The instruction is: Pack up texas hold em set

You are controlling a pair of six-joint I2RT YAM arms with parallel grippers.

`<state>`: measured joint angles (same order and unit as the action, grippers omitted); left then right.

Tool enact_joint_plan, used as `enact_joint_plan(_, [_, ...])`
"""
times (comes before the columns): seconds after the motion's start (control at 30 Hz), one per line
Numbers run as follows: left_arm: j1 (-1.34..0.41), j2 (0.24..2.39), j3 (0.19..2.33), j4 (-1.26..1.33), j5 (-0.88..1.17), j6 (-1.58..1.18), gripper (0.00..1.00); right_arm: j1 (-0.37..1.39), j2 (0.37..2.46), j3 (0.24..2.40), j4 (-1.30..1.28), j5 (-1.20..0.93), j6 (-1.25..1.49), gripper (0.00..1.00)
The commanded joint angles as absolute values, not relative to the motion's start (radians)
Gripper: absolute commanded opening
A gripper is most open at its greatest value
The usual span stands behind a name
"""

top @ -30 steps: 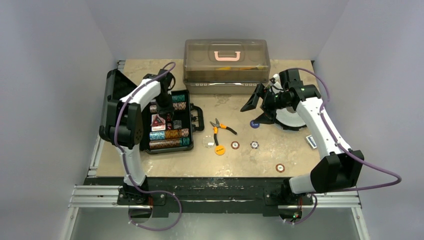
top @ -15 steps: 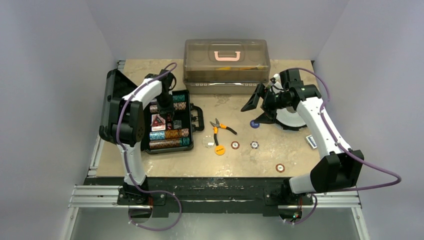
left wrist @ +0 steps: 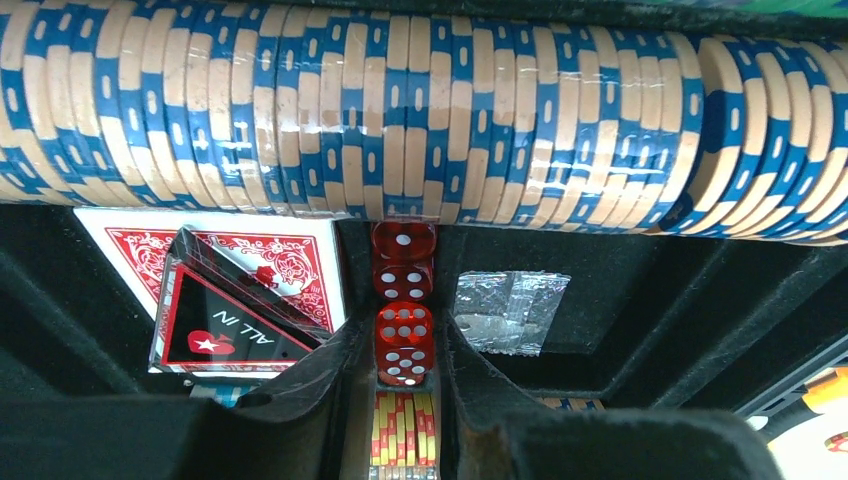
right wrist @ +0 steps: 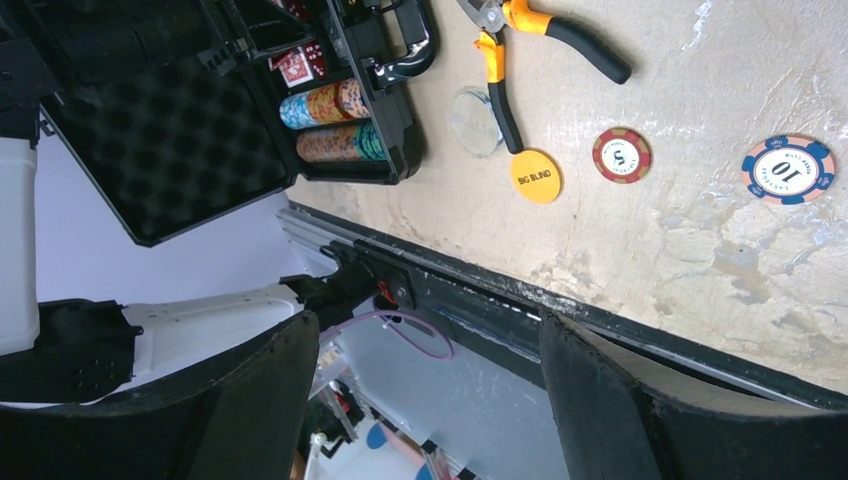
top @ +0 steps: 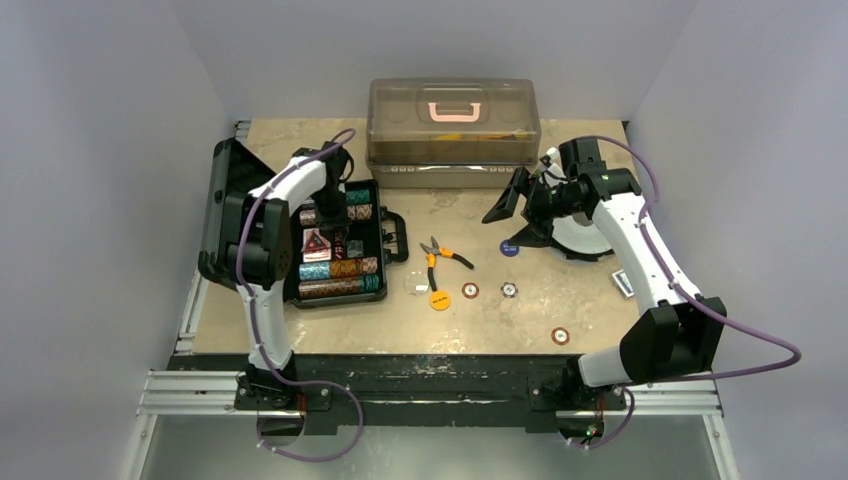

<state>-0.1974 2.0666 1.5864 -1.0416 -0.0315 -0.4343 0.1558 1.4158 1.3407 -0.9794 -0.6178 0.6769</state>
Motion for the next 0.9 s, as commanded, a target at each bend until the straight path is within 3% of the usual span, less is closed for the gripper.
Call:
enact_joint_plan(0.0, [-0.193,2.071,1.626,-1.069,-0.038,-0.43,0.11,0.15,1.401,1.355,-0.962,-0.623,0.661,0.79])
enact_joint_plan(0.2, [-0.193,2.084,1.646,-1.085,-0.041,-0.429,0.18,0.149,1.398,1.346,-0.955,-0.628,0.663,0.78])
enact_joint_plan(0.5, [-0.193,2.097,1.665,-1.097,-0.04,-0.417,0.4,0.149,1.39,1.337,-0.949,-0.633,0.667,0.78])
enact_joint_plan(0.87, [-0.193,2.031,1.643,-1.09,-0.037,-0.425,0.42,0.149,1.384,1.327,-0.938,-0.632,0.66,0.78])
